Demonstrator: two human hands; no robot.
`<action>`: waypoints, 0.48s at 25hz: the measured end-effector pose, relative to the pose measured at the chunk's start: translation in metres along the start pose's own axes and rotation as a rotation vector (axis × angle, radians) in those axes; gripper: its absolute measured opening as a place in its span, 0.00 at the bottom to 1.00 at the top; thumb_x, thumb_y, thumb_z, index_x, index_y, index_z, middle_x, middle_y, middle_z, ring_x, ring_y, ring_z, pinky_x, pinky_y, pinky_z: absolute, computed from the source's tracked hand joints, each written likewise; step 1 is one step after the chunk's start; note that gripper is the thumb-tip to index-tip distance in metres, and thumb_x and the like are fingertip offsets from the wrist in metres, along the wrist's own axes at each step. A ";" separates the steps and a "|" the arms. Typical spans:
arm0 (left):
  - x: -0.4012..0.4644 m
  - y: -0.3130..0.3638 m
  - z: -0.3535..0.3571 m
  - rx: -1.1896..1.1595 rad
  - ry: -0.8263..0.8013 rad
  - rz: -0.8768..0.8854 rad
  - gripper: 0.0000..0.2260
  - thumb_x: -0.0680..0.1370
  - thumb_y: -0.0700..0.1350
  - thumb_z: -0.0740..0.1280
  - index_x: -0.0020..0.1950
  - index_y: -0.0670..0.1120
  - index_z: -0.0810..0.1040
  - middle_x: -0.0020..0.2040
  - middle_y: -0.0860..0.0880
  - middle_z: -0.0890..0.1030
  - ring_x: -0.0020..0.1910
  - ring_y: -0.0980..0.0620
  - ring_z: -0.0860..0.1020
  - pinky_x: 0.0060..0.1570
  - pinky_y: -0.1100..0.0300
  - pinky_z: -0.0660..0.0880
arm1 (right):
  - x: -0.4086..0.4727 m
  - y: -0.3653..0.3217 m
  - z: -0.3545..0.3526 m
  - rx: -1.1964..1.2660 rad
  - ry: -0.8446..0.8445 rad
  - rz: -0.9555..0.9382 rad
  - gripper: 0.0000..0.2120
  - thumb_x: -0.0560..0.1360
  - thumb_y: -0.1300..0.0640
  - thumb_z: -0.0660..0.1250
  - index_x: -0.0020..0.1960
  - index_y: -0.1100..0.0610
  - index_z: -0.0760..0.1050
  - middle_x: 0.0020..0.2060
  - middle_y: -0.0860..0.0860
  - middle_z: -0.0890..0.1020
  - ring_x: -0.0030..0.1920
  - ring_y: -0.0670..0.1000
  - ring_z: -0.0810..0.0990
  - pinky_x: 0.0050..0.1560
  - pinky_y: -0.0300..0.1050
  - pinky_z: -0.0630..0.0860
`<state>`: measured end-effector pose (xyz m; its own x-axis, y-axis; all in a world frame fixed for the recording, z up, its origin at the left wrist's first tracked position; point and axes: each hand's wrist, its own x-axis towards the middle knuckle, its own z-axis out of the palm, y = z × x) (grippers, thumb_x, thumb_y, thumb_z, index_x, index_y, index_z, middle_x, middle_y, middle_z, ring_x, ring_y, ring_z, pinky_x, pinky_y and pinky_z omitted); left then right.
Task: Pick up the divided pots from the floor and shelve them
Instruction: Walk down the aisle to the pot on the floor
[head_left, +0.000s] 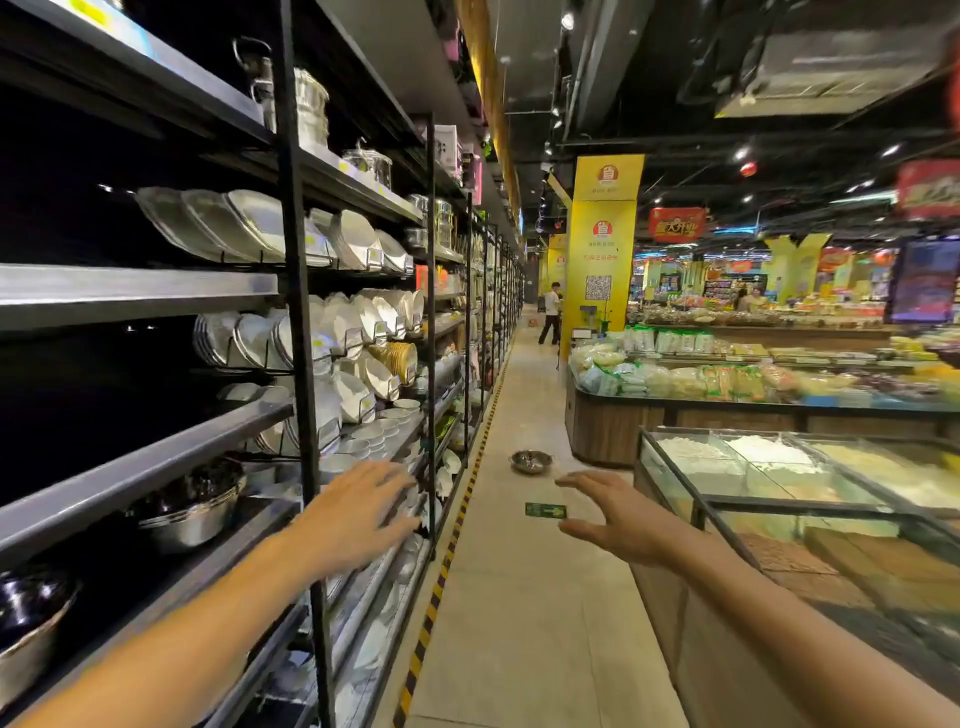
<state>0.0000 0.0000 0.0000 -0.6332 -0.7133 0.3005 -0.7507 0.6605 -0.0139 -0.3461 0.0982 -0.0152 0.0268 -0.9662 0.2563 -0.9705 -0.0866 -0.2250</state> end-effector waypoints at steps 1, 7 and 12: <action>0.027 0.011 0.014 -0.017 -0.016 0.014 0.31 0.78 0.66 0.55 0.78 0.54 0.59 0.79 0.52 0.58 0.78 0.52 0.55 0.76 0.52 0.54 | 0.006 0.022 0.002 0.020 0.013 0.019 0.31 0.78 0.37 0.64 0.78 0.45 0.63 0.78 0.47 0.65 0.77 0.48 0.60 0.74 0.46 0.60; 0.198 0.056 0.087 -0.035 -0.061 0.033 0.30 0.79 0.65 0.56 0.78 0.55 0.58 0.80 0.52 0.58 0.78 0.51 0.54 0.77 0.52 0.54 | 0.083 0.180 0.007 0.009 -0.010 0.129 0.31 0.78 0.36 0.64 0.78 0.44 0.62 0.77 0.47 0.66 0.76 0.48 0.62 0.74 0.46 0.61; 0.317 0.048 0.151 -0.057 -0.118 -0.002 0.30 0.79 0.66 0.55 0.78 0.55 0.58 0.80 0.52 0.58 0.78 0.50 0.55 0.76 0.50 0.55 | 0.169 0.276 0.032 0.034 -0.041 0.169 0.32 0.78 0.37 0.65 0.78 0.46 0.63 0.77 0.48 0.66 0.76 0.49 0.63 0.74 0.47 0.62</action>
<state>-0.2656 -0.2295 -0.0496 -0.6519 -0.7352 0.1857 -0.7422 0.6688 0.0420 -0.6015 -0.0966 -0.0640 -0.1260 -0.9767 0.1736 -0.9534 0.0709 -0.2932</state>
